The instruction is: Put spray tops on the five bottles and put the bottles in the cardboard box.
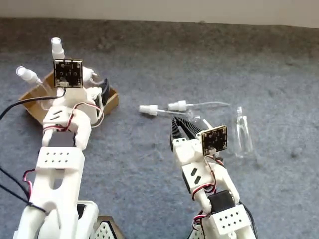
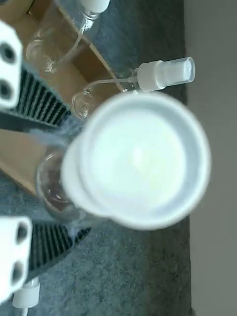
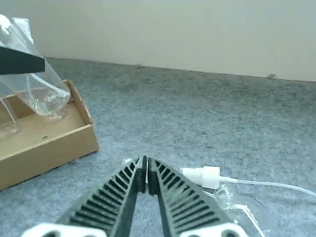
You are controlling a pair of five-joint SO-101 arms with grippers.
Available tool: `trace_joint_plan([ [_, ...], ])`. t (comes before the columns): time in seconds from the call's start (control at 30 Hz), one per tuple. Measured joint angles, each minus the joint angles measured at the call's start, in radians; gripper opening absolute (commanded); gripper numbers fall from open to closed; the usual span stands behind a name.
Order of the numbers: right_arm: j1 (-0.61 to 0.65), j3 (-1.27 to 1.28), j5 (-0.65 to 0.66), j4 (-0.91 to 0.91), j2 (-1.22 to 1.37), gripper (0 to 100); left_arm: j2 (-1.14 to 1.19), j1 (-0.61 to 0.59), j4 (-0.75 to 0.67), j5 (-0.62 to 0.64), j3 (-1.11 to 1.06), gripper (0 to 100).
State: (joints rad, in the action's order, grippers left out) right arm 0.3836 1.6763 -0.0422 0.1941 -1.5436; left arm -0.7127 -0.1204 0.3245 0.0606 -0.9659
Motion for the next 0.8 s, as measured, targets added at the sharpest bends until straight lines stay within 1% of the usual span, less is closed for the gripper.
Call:
trace_joint_plan([
  [0.1, 0.000, 0.000, 0.000, 0.000, 0.000, 0.5, 0.051, -0.006, -0.012, -0.005, 0.000, 8],
  [0.27, 0.000, 0.000, 0.000, 0.000, 0.000, 0.5, 0.117, -0.006, -0.087, -0.068, 0.000, 8],
  [0.43, 0.000, 0.000, 0.000, 0.000, 0.000, 0.5, 0.192, -0.006, -0.133, -0.077, 0.006, 8],
  [0.67, 0.000, 0.000, 0.000, 0.000, 0.000, 0.5, 0.358, -0.069, -0.146, -0.077, 0.109, 8],
  [0.8, 0.000, 0.000, 0.000, 0.000, 0.000, 0.5, 0.410, -0.074, -0.147, -0.077, 0.120, 8],
])
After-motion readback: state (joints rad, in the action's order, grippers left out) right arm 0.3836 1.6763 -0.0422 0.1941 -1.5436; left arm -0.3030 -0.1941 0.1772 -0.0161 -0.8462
